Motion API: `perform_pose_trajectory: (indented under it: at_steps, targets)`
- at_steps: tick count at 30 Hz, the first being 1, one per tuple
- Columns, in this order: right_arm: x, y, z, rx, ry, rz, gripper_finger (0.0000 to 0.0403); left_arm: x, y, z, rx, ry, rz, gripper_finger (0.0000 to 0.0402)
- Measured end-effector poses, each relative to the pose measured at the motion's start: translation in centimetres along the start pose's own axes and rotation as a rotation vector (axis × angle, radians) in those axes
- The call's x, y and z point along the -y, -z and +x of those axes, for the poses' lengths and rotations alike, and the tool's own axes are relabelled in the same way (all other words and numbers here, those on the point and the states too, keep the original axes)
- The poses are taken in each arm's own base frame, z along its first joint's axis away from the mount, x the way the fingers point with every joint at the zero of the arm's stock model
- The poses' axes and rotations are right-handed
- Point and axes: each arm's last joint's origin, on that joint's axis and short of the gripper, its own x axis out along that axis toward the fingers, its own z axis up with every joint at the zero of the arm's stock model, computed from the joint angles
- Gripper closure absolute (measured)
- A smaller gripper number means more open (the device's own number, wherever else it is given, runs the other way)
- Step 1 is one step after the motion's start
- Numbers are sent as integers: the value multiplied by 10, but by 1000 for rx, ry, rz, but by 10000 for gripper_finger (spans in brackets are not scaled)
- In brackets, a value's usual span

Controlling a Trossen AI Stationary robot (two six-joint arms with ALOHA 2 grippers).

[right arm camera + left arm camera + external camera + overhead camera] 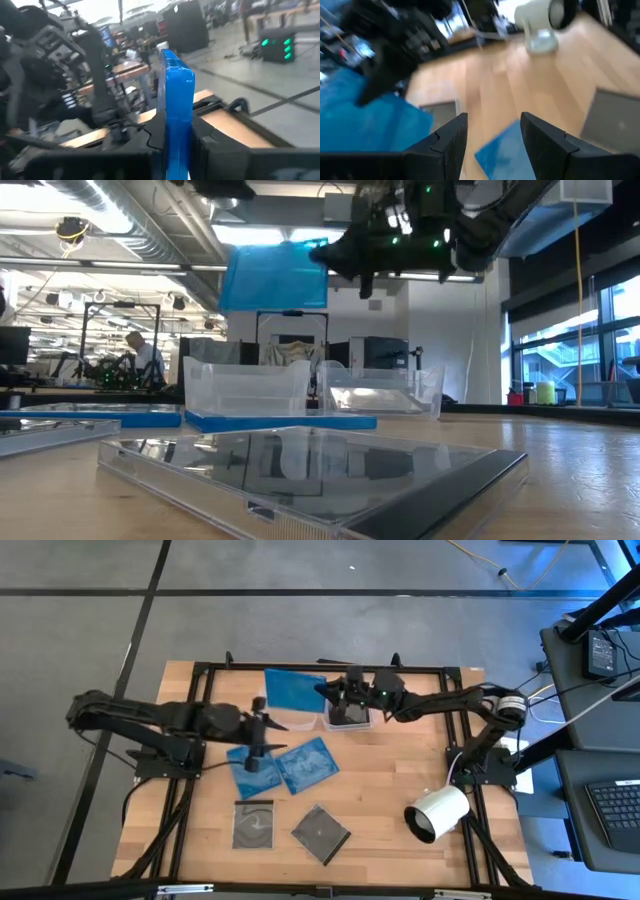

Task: Pick & place jewel cases by type
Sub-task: Put the right blue CD case into the left transparent bin

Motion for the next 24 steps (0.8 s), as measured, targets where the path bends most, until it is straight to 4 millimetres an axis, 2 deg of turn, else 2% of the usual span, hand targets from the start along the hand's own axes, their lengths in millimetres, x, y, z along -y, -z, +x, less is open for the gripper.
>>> perform_pose_trajectory:
  at_steps: [5, 11, 16, 24]
  targets:
    - [14, 23, 11, 45, 1, -15, 359, -7, 23, -10, 107, -57, -50, 219]
    - [26, 48, 38, 4, 14, -47, 353, -12, 38, -11, 69, -163, -123, 224]
    - [33, 57, 58, -35, 24, -107, 357, -13, 46, -9, 27, -206, -132, 226]
    - [39, 66, 62, -134, 88, -106, 349, -12, 49, -8, -3, -201, -129, 222]
